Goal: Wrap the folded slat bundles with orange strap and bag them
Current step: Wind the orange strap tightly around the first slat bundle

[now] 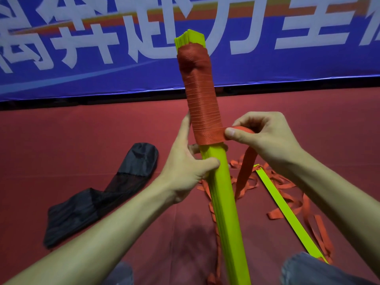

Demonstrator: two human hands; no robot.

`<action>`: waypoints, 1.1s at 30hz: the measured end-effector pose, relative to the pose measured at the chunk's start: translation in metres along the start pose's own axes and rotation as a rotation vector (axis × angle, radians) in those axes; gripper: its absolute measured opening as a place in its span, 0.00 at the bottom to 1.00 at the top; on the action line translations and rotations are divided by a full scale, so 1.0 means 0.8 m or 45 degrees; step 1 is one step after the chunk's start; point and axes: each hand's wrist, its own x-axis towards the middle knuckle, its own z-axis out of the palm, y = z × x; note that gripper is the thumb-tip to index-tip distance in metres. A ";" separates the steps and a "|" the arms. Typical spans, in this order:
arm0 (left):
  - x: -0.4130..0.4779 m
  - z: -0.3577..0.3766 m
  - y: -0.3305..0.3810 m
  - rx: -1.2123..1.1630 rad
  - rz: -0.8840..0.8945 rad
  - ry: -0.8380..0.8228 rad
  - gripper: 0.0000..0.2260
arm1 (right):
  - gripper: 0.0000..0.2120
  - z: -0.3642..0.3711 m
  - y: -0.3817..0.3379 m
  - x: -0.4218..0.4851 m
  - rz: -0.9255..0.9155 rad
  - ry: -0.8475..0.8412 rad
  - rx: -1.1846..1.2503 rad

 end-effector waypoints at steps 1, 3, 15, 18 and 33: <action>0.000 0.001 0.000 -0.035 -0.004 -0.029 0.44 | 0.12 -0.001 -0.001 0.000 -0.002 -0.015 0.004; -0.001 0.002 0.003 -0.111 -0.023 -0.097 0.43 | 0.11 -0.003 -0.002 -0.001 -0.008 -0.051 0.029; -0.004 0.003 0.009 -0.153 0.023 -0.269 0.44 | 0.12 0.005 -0.006 -0.011 0.230 -0.485 0.488; -0.004 0.009 0.012 -0.013 0.124 -0.130 0.51 | 0.10 0.011 -0.016 -0.012 0.199 -0.220 0.315; 0.001 -0.001 0.008 0.509 0.176 0.167 0.53 | 0.08 0.013 -0.023 -0.006 0.060 0.056 -0.044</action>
